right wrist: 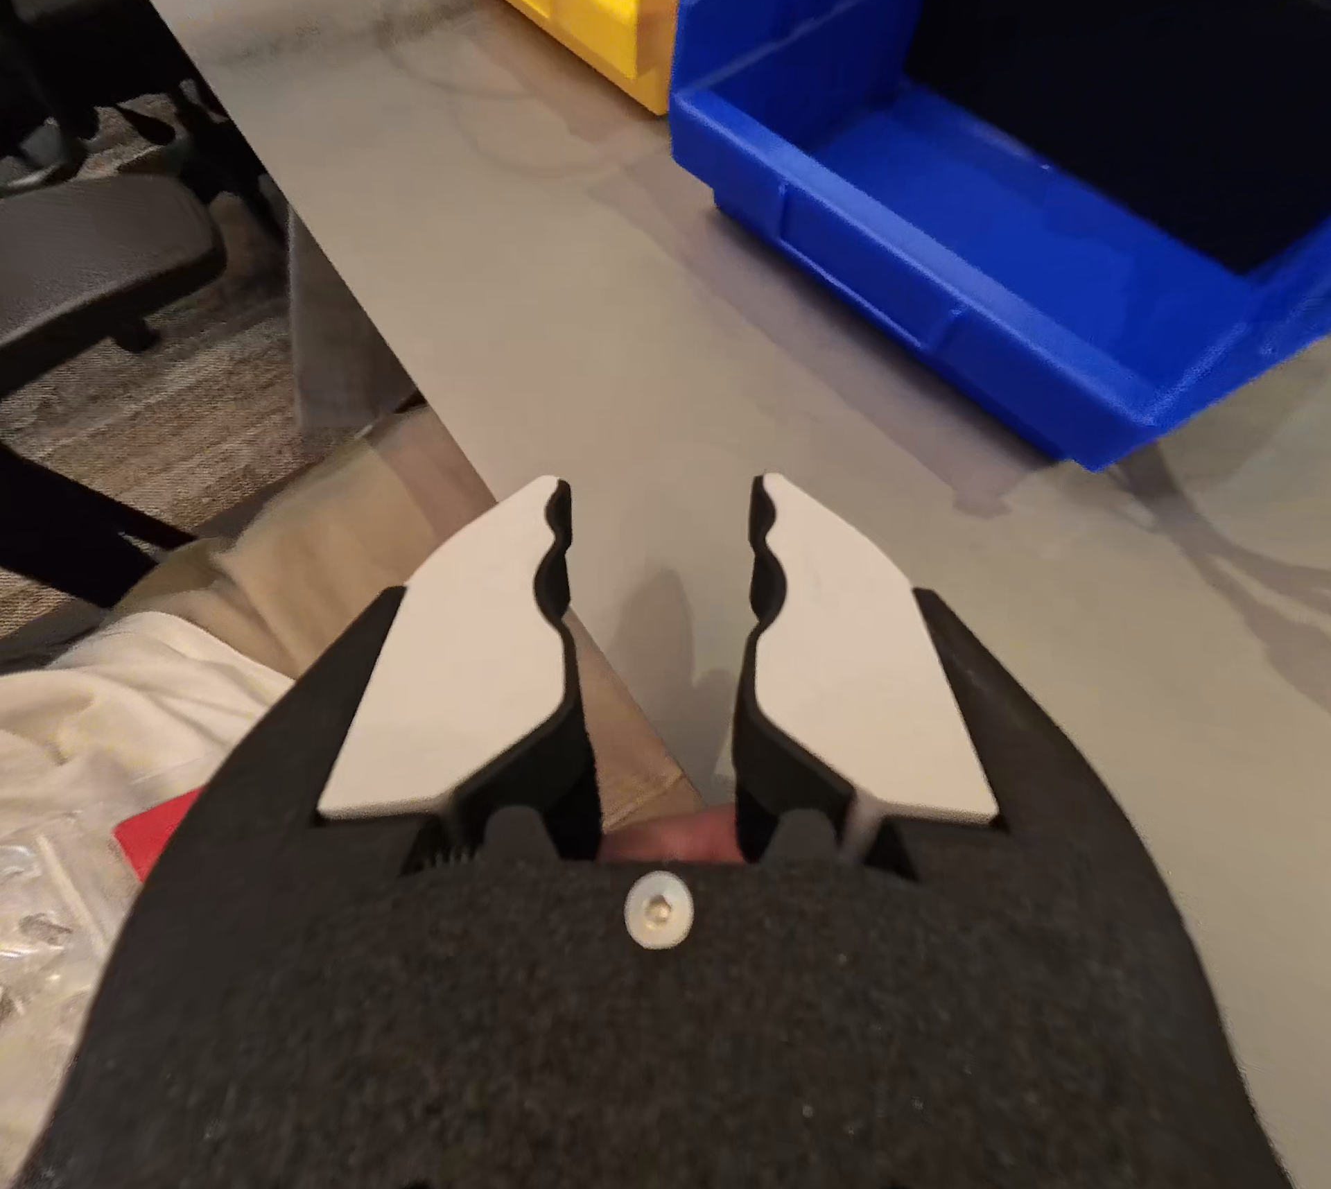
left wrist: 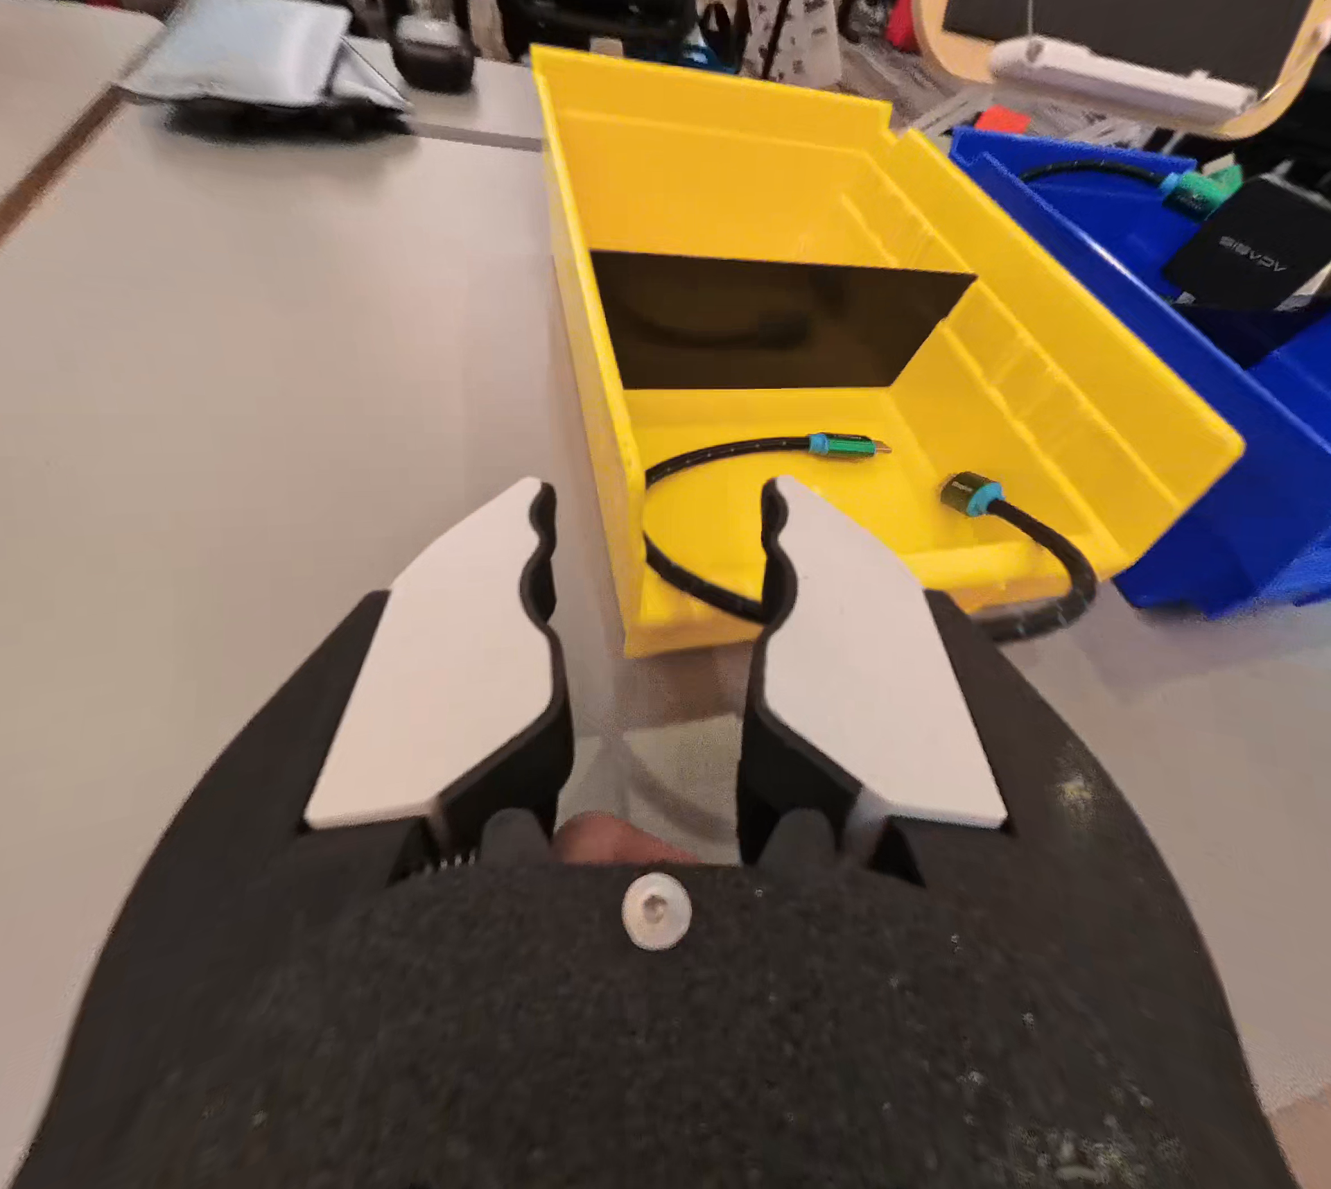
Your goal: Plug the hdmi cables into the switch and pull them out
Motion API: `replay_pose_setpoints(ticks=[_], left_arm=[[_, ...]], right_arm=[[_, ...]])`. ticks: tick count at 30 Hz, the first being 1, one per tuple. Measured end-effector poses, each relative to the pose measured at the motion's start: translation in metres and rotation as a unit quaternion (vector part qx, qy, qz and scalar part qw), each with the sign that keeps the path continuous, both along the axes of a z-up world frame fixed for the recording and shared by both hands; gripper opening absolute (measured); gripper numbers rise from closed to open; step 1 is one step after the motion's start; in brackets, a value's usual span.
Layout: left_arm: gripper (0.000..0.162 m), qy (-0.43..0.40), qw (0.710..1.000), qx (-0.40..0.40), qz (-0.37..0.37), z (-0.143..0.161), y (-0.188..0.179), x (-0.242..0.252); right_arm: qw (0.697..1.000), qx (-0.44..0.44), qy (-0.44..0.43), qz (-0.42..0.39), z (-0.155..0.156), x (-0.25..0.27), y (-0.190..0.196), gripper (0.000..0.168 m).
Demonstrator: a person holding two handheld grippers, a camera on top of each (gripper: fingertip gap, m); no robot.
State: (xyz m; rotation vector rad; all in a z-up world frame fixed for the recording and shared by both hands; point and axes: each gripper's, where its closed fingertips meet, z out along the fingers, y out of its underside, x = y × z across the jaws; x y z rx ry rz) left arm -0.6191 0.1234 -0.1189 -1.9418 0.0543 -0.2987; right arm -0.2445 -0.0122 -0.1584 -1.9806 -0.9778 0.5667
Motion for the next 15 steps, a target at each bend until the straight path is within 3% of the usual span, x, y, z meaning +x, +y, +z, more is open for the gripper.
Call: replay_pose_setpoints(ticks=[2,4,5,9,15], left_arm=[[0.054,0.002,0.999,-0.034,-0.017,-0.014,0.019,0.005],[0.011,0.028,0.998,-0.054,-0.009,-0.024,0.03,0.001],[0.007,0.044,0.998,-0.053,0.007,-0.025,0.033,-0.005],[0.003,0.055,0.996,-0.05,0.058,-0.025,0.02,-0.014],[0.005,0.078,0.991,-0.033,0.102,-0.025,-0.044,-0.006]], right_arm=[[1.0,-0.01,0.002,0.011,-0.001,-0.012,-0.004,0.046],[1.0,-0.008,0.001,0.014,-0.001,-0.024,-0.003,0.047],[1.0,-0.004,-0.005,0.008,0.0,-0.03,0.001,0.047],[0.999,0.034,-0.032,0.012,0.009,-0.063,0.017,0.046],[0.993,0.109,0.002,-0.042,0.04,-0.136,0.056,0.045]])
